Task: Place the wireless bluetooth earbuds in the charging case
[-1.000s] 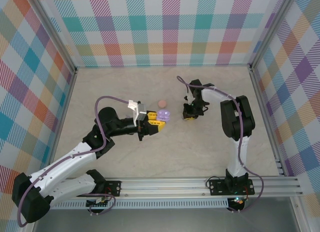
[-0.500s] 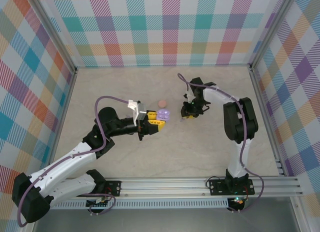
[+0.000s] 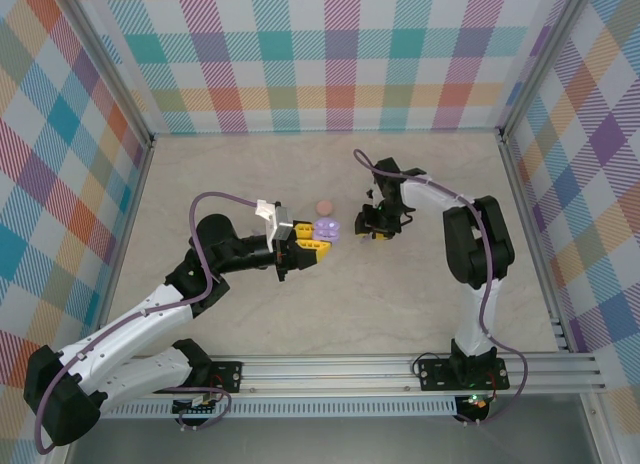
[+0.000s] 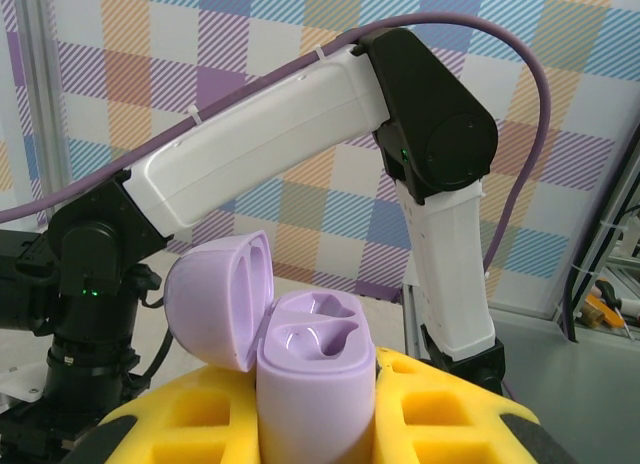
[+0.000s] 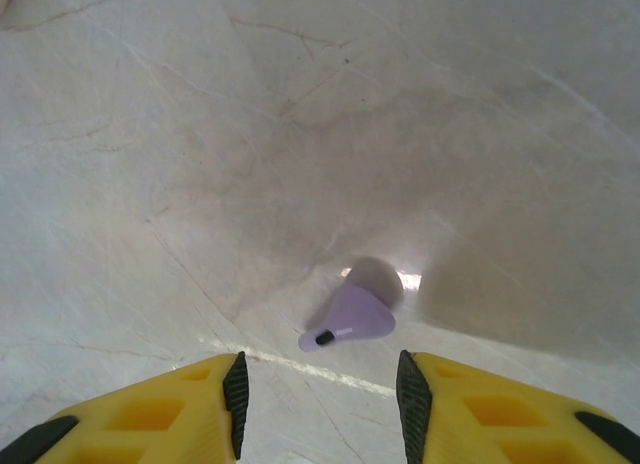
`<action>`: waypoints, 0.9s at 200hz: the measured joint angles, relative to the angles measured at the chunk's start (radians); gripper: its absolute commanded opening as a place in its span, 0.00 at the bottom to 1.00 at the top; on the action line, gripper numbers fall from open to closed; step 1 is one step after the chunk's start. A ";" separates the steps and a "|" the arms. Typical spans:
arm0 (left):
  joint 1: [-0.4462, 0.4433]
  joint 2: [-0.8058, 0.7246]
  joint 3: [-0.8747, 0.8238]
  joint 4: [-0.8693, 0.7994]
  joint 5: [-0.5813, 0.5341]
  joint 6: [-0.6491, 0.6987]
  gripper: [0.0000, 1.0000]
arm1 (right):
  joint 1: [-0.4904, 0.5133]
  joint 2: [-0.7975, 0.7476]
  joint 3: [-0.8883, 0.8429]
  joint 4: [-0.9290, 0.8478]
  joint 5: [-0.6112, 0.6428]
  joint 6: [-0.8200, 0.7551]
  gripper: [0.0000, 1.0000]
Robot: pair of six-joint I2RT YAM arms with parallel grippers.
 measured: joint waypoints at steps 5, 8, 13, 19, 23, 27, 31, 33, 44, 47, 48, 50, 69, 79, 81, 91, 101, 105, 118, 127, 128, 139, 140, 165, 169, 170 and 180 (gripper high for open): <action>0.000 0.000 0.000 0.000 0.000 0.000 0.00 | 0.001 0.000 -0.001 0.006 0.005 0.011 0.44; 0.000 0.000 0.000 0.000 0.000 0.000 0.00 | 0.001 0.000 -0.003 0.010 0.007 0.018 0.45; 0.000 0.000 0.000 0.000 0.000 0.000 0.00 | 0.003 0.000 -0.006 0.016 0.011 0.030 0.45; 0.000 0.000 0.000 0.000 0.000 0.000 0.00 | 0.006 0.000 -0.009 0.022 0.018 0.043 0.44; 0.000 0.000 0.000 0.000 0.000 0.000 0.00 | 0.008 0.000 -0.011 0.025 0.022 0.053 0.45; 0.000 0.000 0.000 0.000 0.000 0.000 0.00 | 0.009 0.001 -0.013 0.027 0.026 0.060 0.45; 0.000 0.000 0.000 0.000 0.000 0.000 0.00 | 0.010 0.001 -0.014 0.028 0.030 0.067 0.44; 0.000 0.000 0.000 0.000 0.000 0.000 0.00 | 0.011 0.002 -0.015 0.028 0.032 0.071 0.44; 0.000 0.000 0.000 0.000 0.000 0.000 0.00 | 0.014 0.006 -0.014 0.030 0.043 0.088 0.43; 0.000 0.000 0.000 0.000 0.000 0.000 0.00 | 0.014 0.008 -0.014 0.030 0.045 0.091 0.43; 0.000 0.000 0.000 0.000 0.000 0.000 0.00 | 0.015 0.010 -0.014 0.030 0.047 0.093 0.43; 0.000 0.000 0.000 0.000 0.000 0.000 0.00 | 0.015 0.010 -0.014 0.030 0.048 0.095 0.42; 0.000 0.000 0.000 0.000 0.000 0.000 0.00 | 0.020 0.030 -0.014 0.028 0.061 0.111 0.41; 0.000 0.000 0.000 0.000 0.000 0.000 0.00 | 0.020 0.031 -0.011 0.027 0.063 0.115 0.39; 0.000 0.000 0.000 0.000 0.000 0.000 0.00 | 0.021 0.031 -0.010 0.027 0.064 0.116 0.39; 0.000 0.000 0.000 0.000 0.000 0.000 0.00 | 0.024 0.032 -0.006 0.026 0.069 0.121 0.38; 0.000 0.000 0.000 0.000 0.000 0.000 0.00 | 0.026 0.034 -0.004 0.024 0.076 0.123 0.36; 0.000 0.000 0.000 0.000 0.000 0.000 0.00 | 0.026 0.035 -0.003 0.024 0.080 0.126 0.35; 0.000 0.000 0.000 0.000 0.000 0.000 0.00 | 0.026 0.039 0.002 0.018 0.085 0.130 0.35; 0.000 0.000 0.000 0.000 0.000 0.000 0.00 | 0.027 0.042 0.008 0.011 0.089 0.132 0.34; 0.000 0.000 0.000 0.000 0.000 0.000 0.00 | 0.027 0.043 0.008 0.010 0.089 0.132 0.34; 0.000 0.000 0.000 0.000 0.000 0.000 0.00 | 0.028 0.045 0.011 0.006 0.092 0.134 0.34; 0.000 0.000 0.000 0.000 0.000 0.000 0.00 | 0.028 0.045 0.012 0.006 0.093 0.134 0.34; 0.000 0.000 0.000 0.000 0.000 0.000 0.00 | 0.032 0.049 0.018 -0.002 0.105 0.137 0.33; 0.000 0.000 0.000 0.000 0.000 0.000 0.00 | 0.033 0.051 0.021 -0.003 0.106 0.137 0.33; 0.000 0.000 0.000 0.000 0.000 0.000 0.00 | 0.033 0.051 0.021 -0.004 0.107 0.137 0.33; 0.000 0.000 0.000 0.000 0.000 0.000 0.00 | 0.034 0.056 0.028 -0.011 0.109 0.137 0.35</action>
